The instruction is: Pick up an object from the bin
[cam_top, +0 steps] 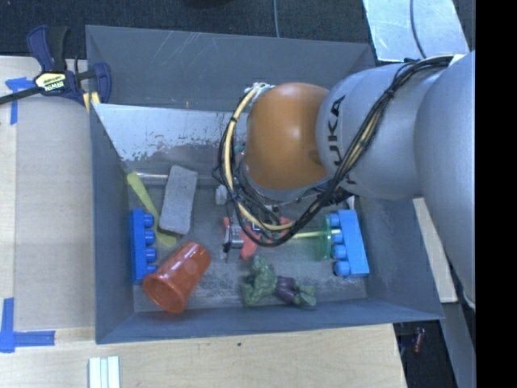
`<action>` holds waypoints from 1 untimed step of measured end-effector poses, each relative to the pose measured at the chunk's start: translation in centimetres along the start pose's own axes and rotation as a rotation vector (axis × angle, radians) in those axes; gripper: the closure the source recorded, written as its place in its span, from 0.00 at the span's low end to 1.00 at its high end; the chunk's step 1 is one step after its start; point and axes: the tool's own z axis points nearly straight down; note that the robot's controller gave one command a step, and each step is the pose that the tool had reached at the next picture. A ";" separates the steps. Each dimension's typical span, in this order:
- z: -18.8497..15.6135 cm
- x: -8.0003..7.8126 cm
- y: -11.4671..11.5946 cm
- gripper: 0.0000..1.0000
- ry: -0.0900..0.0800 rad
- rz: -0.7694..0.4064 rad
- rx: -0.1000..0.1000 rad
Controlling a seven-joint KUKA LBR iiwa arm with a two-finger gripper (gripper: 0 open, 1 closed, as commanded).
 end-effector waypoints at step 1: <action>0.0 2.7 -6.7 0.00 -0.008 -0.009 -0.002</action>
Offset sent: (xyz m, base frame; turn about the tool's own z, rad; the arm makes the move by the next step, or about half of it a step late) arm 0.0142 -0.1407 -0.0236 -0.0238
